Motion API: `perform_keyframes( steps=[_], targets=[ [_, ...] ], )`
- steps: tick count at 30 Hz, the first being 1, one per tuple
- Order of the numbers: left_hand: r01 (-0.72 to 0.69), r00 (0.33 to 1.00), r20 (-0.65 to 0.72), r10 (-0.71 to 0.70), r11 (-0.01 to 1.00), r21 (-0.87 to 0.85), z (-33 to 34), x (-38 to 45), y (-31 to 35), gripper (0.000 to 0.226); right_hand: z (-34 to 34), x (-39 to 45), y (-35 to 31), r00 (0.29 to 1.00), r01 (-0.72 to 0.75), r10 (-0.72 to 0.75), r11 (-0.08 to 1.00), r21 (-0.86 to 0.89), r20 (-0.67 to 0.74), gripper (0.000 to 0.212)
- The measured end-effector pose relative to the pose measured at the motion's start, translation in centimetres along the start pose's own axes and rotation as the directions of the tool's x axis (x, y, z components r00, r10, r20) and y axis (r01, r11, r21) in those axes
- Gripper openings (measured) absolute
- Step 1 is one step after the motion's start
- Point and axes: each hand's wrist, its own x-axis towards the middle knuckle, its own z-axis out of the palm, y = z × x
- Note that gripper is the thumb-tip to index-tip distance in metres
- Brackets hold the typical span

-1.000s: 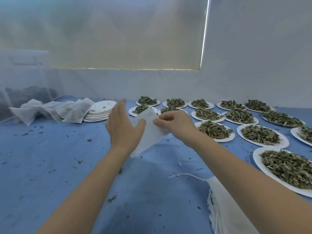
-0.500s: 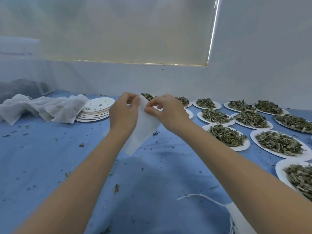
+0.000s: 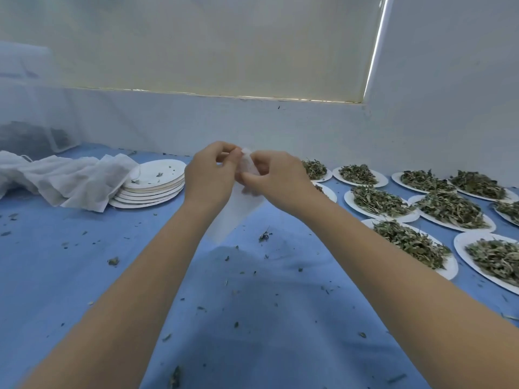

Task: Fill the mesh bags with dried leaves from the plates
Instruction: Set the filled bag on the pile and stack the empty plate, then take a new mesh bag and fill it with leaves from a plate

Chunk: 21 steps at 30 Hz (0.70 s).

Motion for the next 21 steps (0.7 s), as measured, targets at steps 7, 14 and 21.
perform_keyframes(
  steps=[7,14,21],
  targets=[
    [-0.072,0.991,0.119,0.067,0.997,0.042,0.0,0.3,0.5,0.015,-0.2,1.1,0.9,0.915,-0.302,0.118,0.834,0.462,0.385,0.025],
    [-0.516,0.802,0.531,0.275,0.767,0.382,-0.4,-1.2,-0.7,0.118,-0.7,1.5,1.2,0.839,-0.478,-0.002,0.477,0.738,0.545,0.031],
    [-0.573,0.815,0.431,0.388,0.651,0.497,-0.3,-0.9,-3.1,0.084,-1.1,2.0,2.5,0.763,-0.537,-0.028,0.529,0.657,0.646,0.064]
  ],
)
